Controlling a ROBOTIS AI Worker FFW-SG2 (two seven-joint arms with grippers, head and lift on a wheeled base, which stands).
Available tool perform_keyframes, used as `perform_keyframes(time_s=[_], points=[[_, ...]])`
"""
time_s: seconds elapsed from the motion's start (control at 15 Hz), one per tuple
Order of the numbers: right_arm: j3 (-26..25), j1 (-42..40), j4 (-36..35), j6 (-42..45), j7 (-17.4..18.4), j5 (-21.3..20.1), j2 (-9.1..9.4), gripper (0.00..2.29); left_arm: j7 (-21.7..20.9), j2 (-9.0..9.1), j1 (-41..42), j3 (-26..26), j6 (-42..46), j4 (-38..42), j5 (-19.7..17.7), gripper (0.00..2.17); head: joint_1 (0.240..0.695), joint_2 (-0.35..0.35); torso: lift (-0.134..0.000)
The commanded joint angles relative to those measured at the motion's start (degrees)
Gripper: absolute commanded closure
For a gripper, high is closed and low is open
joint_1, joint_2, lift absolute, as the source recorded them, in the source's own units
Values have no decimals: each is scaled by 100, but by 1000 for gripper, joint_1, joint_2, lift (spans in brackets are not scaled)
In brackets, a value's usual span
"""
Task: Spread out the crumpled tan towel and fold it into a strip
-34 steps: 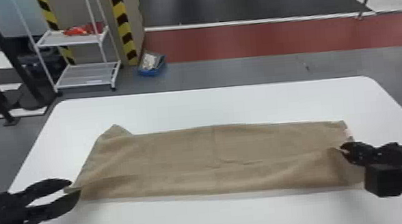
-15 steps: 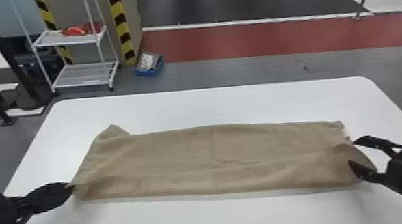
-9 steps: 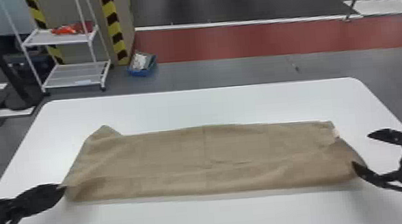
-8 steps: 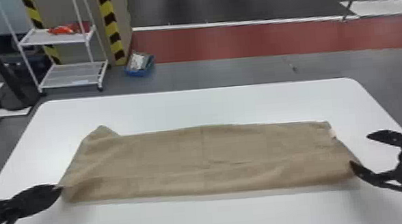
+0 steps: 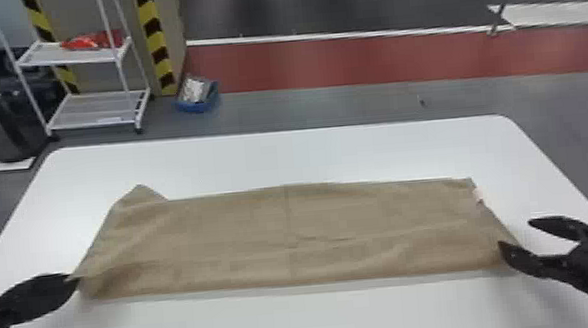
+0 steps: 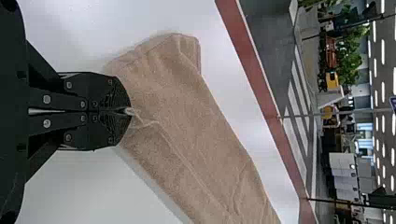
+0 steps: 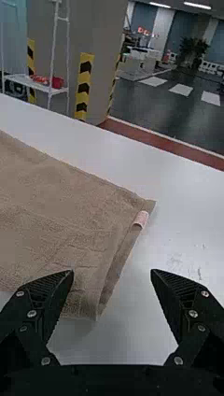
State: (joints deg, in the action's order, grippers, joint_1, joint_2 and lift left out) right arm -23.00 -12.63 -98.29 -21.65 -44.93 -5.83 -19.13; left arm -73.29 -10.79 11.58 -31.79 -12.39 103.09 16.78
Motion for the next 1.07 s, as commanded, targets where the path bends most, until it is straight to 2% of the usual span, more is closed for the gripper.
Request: perform_keyframes(time_s=[0.0,0.33,0.4,0.73,0.93,1.0], points=[[-345,77,55,-433,-7,856,32,323,-10,-10,29,-20,65,0,-25,1798,695,-63,-124],[-503,481,108,-1224,-42,1260,67,326,-45,-19,29,-11,153,0,-78,1798,695,-89,-124],[-468,586,187,-1241,-42,1234,120,390,-54,-19,46,-11,170,0,-87,1798,695,-90,-124],[-213,973,512,-1435,-42,1058,313,434,-98,-46,99,-29,311,0,-122,1798,695,-69,-124],[-143,999,512,-1558,-42,944,331,505,-124,-89,108,-73,311,0,-149,1798,695,-49,-124],[-161,999,512,-1611,-42,970,331,613,-124,-107,108,-73,311,0,-149,1798,695,-46,-124]])
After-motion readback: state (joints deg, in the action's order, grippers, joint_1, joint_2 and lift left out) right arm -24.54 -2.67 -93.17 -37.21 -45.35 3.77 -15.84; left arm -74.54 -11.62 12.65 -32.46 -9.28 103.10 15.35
